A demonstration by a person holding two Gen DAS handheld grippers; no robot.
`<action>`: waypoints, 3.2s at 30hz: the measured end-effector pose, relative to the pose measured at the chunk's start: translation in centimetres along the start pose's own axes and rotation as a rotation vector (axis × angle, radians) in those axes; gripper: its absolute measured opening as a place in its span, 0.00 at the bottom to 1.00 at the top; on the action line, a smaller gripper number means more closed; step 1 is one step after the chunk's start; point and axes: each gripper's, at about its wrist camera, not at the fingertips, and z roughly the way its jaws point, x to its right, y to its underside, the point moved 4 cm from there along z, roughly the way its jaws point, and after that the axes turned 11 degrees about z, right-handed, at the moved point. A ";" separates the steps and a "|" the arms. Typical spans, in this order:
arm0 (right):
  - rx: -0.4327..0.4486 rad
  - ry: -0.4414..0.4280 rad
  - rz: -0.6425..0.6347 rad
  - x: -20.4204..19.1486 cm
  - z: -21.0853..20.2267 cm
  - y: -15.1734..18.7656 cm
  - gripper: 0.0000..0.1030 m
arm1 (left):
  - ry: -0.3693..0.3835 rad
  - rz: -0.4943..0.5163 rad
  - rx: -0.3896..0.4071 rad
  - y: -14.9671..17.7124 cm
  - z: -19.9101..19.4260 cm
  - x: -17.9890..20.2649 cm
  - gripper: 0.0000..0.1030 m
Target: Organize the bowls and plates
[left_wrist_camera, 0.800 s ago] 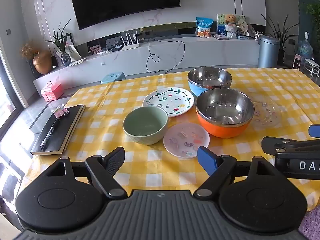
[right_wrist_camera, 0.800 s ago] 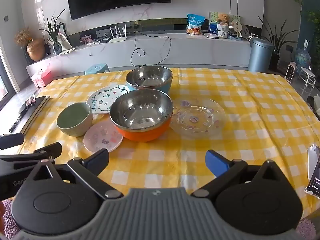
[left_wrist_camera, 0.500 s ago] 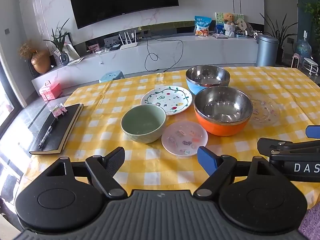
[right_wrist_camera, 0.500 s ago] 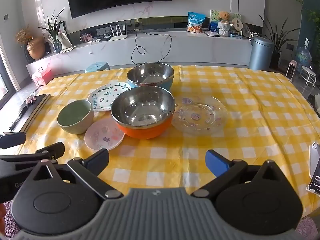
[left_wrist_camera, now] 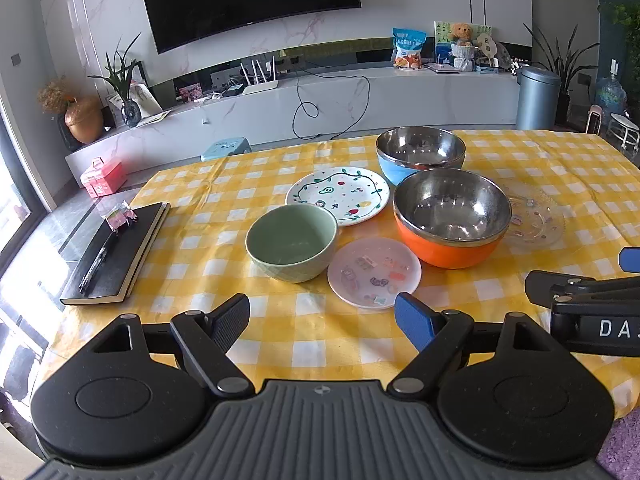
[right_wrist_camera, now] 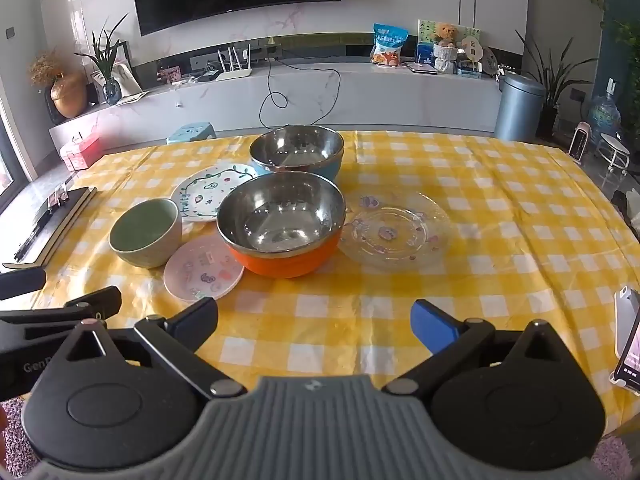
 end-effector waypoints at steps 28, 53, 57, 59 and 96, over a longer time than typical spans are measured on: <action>0.000 0.002 -0.003 -0.1 -0.1 0.0 0.98 | 0.001 -0.001 0.000 0.1 0.0 0.0 0.94; -0.002 0.002 -0.003 0.0 0.0 0.0 0.98 | 0.001 -0.002 -0.001 0.1 0.1 -0.1 0.94; -0.001 0.001 -0.003 0.0 -0.1 0.0 0.98 | 0.002 -0.003 -0.001 0.1 0.1 -0.1 0.94; -0.002 0.001 -0.004 0.0 0.0 0.0 0.98 | 0.002 -0.003 -0.002 0.1 0.1 -0.1 0.94; 0.102 -0.023 0.054 1.6 1.5 -1.3 0.97 | 0.129 -0.115 0.020 -1.2 1.2 -0.1 0.83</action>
